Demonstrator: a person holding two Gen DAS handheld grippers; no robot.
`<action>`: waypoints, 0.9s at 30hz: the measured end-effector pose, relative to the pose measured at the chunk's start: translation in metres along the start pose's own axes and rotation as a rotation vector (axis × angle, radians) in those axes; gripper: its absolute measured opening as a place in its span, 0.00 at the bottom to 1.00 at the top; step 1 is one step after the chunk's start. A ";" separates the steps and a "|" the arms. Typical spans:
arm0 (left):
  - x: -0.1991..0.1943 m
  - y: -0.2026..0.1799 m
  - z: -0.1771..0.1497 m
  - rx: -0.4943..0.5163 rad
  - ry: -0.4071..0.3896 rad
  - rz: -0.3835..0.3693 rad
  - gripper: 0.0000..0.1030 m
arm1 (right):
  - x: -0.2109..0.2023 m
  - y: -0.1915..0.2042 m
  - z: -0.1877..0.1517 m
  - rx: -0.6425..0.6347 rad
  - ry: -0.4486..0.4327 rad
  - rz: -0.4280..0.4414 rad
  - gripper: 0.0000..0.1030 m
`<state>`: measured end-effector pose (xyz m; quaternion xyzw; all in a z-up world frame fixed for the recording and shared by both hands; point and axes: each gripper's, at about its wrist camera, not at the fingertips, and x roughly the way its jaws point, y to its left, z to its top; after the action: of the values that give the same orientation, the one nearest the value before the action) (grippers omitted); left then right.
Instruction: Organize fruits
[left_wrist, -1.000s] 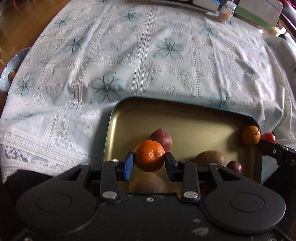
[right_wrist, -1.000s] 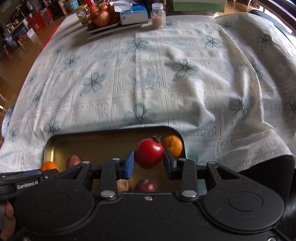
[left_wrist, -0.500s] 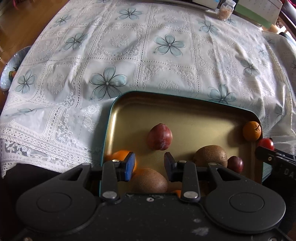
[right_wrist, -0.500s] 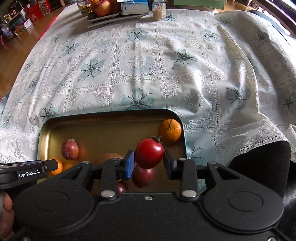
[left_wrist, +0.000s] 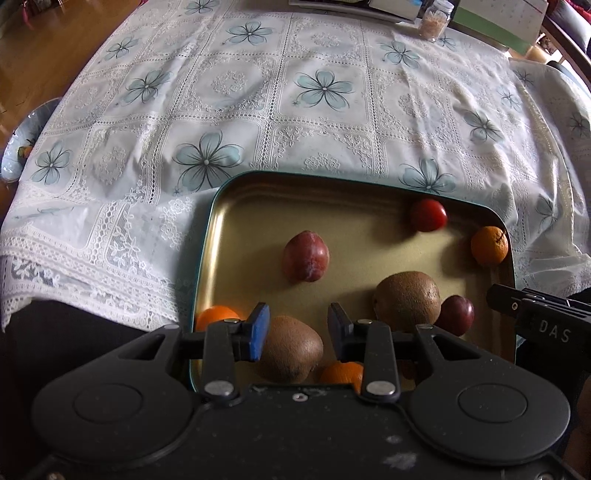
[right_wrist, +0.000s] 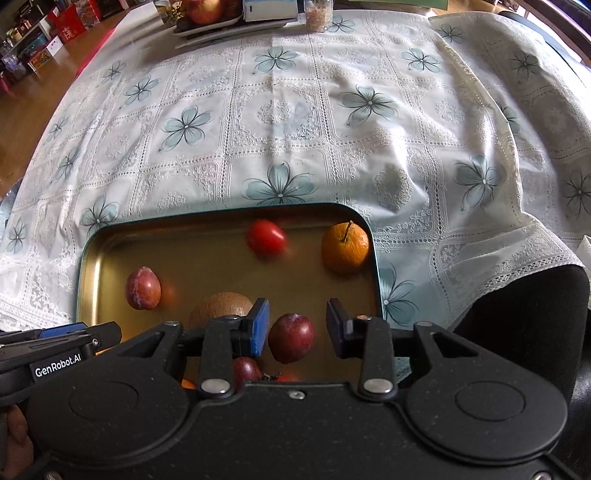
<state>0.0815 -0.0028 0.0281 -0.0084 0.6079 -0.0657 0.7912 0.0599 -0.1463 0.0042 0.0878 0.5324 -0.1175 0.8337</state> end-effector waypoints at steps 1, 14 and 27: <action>-0.001 -0.001 -0.003 0.000 -0.004 0.000 0.34 | 0.000 0.000 -0.002 -0.002 0.000 -0.004 0.43; -0.010 -0.011 -0.054 0.018 -0.078 0.005 0.34 | -0.003 -0.009 -0.050 -0.021 -0.044 -0.066 0.43; -0.012 -0.016 -0.095 0.066 -0.180 0.006 0.34 | -0.001 -0.012 -0.090 -0.025 -0.090 -0.098 0.43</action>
<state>-0.0149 -0.0114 0.0165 0.0137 0.5320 -0.0824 0.8426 -0.0224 -0.1330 -0.0326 0.0459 0.4997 -0.1554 0.8509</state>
